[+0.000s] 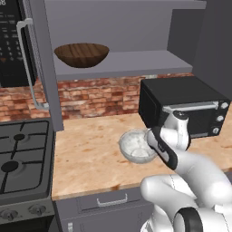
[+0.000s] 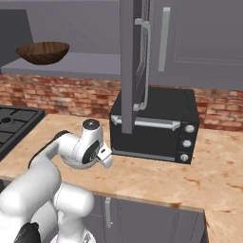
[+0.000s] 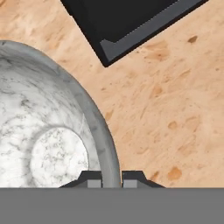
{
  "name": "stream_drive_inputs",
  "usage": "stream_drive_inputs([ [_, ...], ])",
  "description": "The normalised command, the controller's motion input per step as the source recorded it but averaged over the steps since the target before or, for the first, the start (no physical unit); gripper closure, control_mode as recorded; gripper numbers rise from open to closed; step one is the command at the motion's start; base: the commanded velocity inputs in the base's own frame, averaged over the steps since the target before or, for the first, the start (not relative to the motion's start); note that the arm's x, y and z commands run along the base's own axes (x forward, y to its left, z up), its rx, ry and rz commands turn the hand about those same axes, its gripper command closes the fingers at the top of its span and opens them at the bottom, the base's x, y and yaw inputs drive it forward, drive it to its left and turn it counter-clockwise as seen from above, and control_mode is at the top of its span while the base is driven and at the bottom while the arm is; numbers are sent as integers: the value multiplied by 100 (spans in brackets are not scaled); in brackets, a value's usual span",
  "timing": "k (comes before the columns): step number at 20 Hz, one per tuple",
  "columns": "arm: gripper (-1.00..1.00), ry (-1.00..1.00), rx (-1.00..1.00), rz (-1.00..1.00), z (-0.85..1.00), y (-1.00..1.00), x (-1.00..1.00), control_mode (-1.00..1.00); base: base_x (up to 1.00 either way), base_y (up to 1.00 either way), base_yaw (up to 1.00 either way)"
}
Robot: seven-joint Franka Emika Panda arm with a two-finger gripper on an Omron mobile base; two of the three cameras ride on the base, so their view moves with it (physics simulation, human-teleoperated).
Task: Open the cabinet. Pick the bowls from the counter and place them in the cabinet. Then close the cabinet.
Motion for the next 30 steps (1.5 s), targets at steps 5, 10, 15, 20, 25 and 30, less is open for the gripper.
stream_drive_inputs([
  [5, 100, -1, 0, -25, 43, 13, -1, -100, 0, 0, 0],
  [10, 100, 0, -1, -31, 50, 19, 0, -100, 0, 0, 0],
  [15, 100, 0, -1, -30, 53, 5, 0, -100, 0, 0, 0],
  [20, 100, 0, 0, -19, 57, 0, -3, -100, 0, 0, 0],
  [25, 100, -1, 0, -6, 50, 0, -26, -100, 0, 0, 0],
  [30, 100, 0, 0, 0, 45, 0, -32, -100, 0, 0, 0],
])
